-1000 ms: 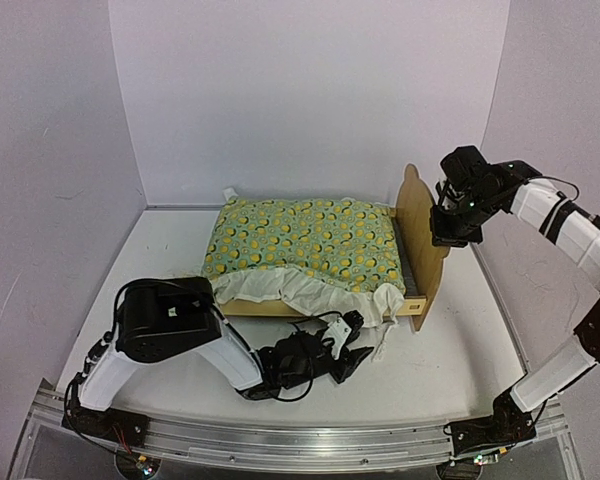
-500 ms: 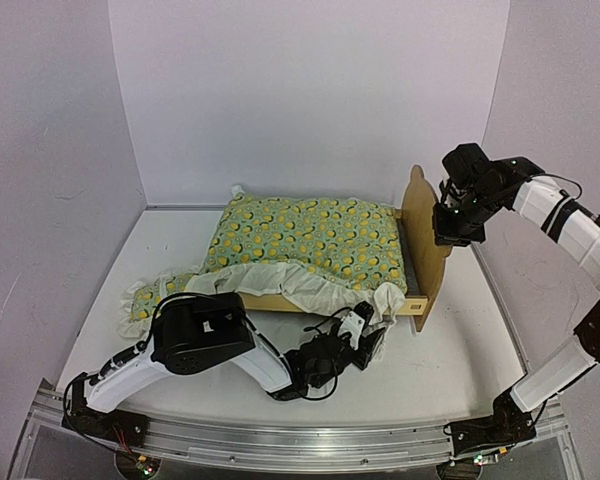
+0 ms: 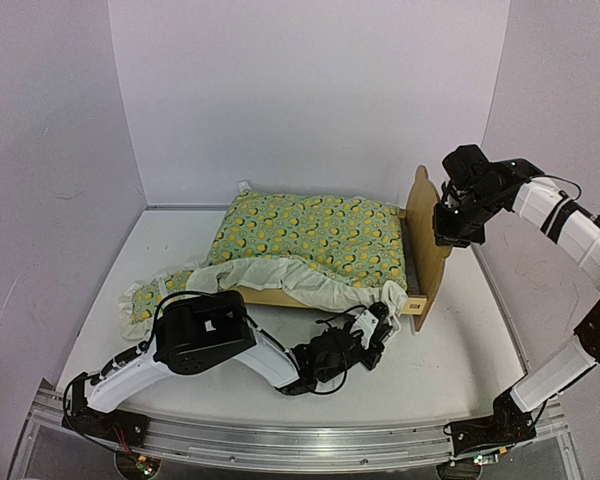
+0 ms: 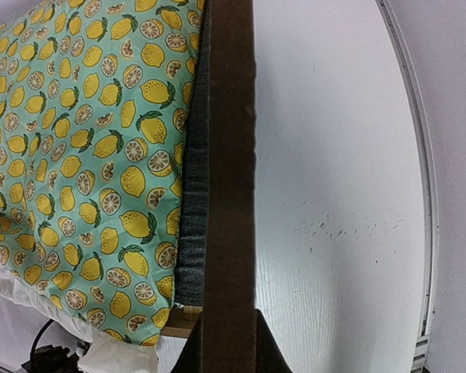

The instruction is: Set up the pet bed

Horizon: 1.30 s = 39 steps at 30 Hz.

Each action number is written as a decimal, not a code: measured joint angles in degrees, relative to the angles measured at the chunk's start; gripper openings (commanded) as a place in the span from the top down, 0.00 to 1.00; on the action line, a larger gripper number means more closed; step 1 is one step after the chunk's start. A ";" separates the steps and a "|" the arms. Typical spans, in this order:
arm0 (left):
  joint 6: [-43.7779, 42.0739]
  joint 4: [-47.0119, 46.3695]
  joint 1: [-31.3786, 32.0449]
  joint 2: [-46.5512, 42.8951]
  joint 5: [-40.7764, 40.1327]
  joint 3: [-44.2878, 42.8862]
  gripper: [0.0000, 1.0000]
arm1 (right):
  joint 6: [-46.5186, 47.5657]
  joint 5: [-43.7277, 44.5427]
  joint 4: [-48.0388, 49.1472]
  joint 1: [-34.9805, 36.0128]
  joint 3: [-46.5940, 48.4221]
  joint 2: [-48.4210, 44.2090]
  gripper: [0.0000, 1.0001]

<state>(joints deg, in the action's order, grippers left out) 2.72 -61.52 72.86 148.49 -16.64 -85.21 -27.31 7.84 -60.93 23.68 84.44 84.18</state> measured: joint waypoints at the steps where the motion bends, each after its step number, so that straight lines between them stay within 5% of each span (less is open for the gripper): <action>1: -0.04 0.59 0.35 0.00 1.03 -0.37 1.00 | -0.15 0.00 0.17 0.00 -0.22 0.00 1.00; 21: 3.85 6.62 0.22 -3.37 18.99 2.54 1.00 | 0.59 3.02 11.04 0.46 -8.79 -0.94 0.99; 30: 9.33 9.07 -1.18 -3.58 24.65 1.66 1.00 | 5.33 2.32 6.10 0.11 -4.96 -2.05 0.50; 39: 11.26 10.49 -2.10 -8.04 25.79 5.88 1.00 | 6.23 -3.91 -4.66 5.77 -9.33 -22.08 0.47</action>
<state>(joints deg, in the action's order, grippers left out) 13.98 -51.03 70.76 140.44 9.15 -79.33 -21.08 3.92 -65.58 29.45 75.11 62.11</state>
